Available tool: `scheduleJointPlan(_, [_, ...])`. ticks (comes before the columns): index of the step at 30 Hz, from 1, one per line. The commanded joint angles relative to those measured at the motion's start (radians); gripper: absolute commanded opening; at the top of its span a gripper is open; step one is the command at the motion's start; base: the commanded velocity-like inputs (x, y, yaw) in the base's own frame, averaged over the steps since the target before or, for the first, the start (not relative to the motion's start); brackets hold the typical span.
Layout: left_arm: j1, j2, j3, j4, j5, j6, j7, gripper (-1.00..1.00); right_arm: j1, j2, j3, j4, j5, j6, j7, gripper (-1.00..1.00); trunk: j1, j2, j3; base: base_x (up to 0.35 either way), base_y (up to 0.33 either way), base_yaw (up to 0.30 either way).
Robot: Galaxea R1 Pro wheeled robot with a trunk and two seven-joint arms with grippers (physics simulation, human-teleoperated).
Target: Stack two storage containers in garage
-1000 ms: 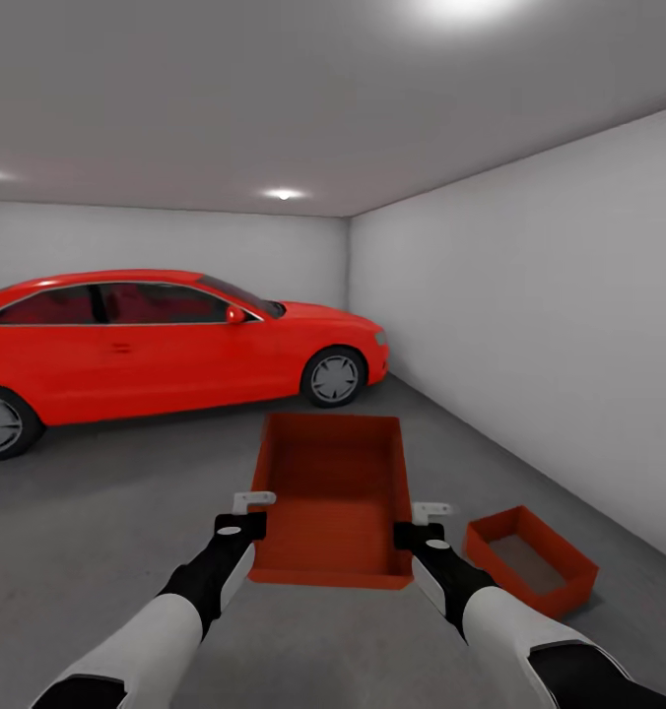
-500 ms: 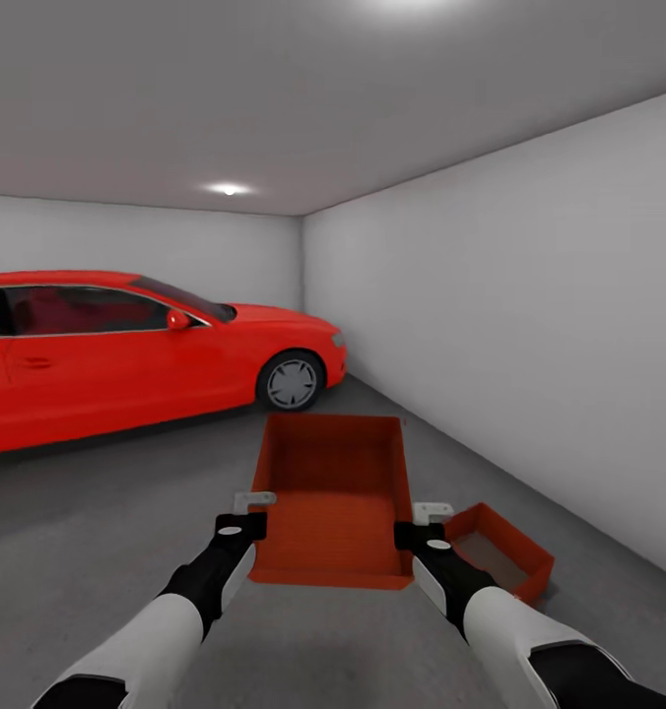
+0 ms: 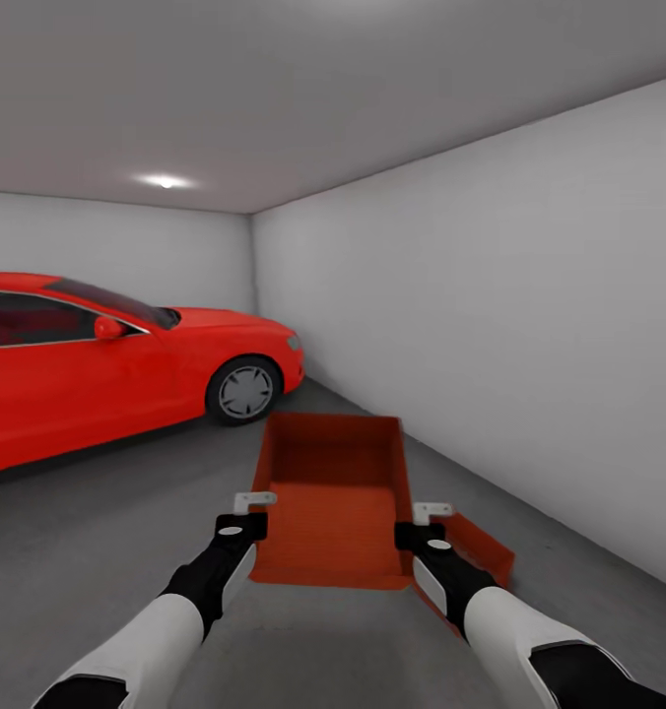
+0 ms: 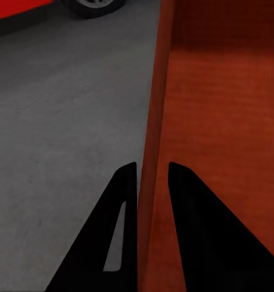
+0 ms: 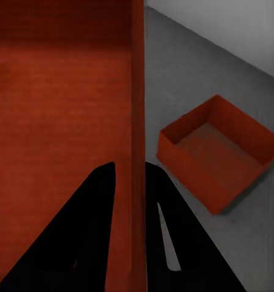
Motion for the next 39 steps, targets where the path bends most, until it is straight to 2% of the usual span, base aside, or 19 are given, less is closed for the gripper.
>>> scheduleJointPlan(1, [0.001, 0.027, -0.002, -0.001, -0.006, 0.010, 0.030, -1.00, -0.001, -0.019, -0.011, -0.003, 0.007, -0.003, -0.009, -1.00, 0.001, -0.001, 0.000, 0.322, 0.000, -0.290])
scheduleJointPlan(10, [0.001, 0.028, -0.002, -0.002, -0.006, 0.011, 0.030, -1.00, -0.001, -0.019, -0.011, -0.003, 0.006, -0.003, -0.008, -1.00, 0.001, -0.001, 0.000, 0.322, 0.009, -0.289])
scheduleJointPlan(26, [0.001, 0.030, -0.002, -0.001, -0.006, 0.013, 0.030, -1.00, -0.001, -0.020, -0.011, -0.003, 0.006, -0.004, -0.008, -1.00, 0.001, -0.001, 0.003, 0.322, 0.109, -0.277])
scheduleJointPlan(39, [0.001, 0.030, -0.002, -0.003, -0.006, 0.012, 0.030, -1.00, -0.001, -0.020, -0.011, -0.003, 0.006, -0.006, -0.008, -1.00, 0.001, -0.001, 0.004, 0.322, 0.130, -0.039])
